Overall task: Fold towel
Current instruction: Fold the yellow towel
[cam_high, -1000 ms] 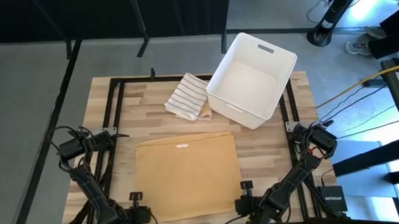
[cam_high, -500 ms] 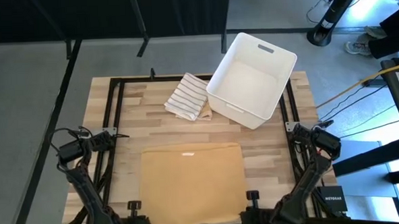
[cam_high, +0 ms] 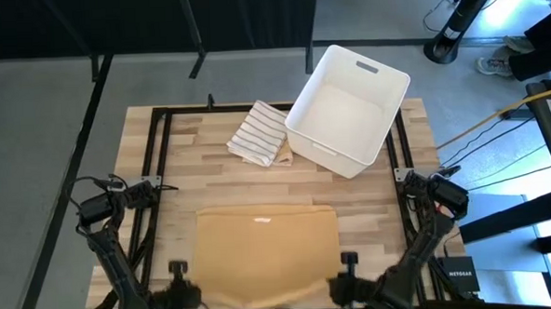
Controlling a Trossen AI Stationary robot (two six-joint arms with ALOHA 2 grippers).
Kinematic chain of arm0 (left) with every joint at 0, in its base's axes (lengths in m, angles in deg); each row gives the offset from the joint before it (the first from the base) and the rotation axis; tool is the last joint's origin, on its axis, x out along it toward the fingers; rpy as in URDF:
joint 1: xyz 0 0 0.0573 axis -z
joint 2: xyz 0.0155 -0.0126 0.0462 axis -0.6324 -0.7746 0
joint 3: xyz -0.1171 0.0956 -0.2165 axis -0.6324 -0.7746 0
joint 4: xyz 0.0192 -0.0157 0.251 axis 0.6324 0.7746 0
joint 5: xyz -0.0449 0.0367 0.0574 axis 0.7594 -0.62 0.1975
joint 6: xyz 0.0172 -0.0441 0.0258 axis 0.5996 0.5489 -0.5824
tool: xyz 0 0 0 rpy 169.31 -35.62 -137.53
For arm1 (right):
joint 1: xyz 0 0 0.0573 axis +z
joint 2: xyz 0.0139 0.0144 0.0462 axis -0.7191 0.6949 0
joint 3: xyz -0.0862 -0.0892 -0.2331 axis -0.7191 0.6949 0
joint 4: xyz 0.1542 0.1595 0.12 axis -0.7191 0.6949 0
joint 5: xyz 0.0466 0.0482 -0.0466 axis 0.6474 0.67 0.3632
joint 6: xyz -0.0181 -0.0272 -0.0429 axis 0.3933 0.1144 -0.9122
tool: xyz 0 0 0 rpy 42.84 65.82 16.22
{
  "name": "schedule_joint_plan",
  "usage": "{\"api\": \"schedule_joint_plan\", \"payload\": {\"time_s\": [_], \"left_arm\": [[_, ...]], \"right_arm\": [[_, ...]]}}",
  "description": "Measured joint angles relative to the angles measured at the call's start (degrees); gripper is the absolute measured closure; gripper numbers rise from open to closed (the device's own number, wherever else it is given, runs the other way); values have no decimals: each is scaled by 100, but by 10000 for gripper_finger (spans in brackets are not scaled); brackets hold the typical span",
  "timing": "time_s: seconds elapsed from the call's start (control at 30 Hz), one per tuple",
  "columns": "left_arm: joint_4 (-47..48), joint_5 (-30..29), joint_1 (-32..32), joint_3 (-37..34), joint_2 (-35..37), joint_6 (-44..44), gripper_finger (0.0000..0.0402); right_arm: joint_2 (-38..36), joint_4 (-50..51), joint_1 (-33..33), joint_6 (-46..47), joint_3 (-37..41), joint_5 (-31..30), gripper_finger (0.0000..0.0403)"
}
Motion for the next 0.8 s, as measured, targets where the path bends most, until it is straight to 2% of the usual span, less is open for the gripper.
{"api": "schedule_joint_plan", "payload": {"time_s": [0.1, 0.23, 0.37, 0.57, 0.8], "left_arm": [[1223, -500, -153, -14, 2, 525, 399], [2399, -708, -419, -18, 3, 997, 400], [2209, -1057, -730, -296, 199, 549, 400], [2307, -1077, -1218, -1399, 526, 814, 401], [1485, -1074, -1604, -2612, 787, 710, 401]], "right_arm": [[-2, 688, -312, 227, 0, -162, 402], [-4, 1437, -714, 425, 0, -382, 402], [-4, 2052, -1112, 619, 0, -454, 402], [-11, 2604, -1606, 693, 0, -452, 402], [-15, 2421, -2125, 692, 460, -282, 402]]}}
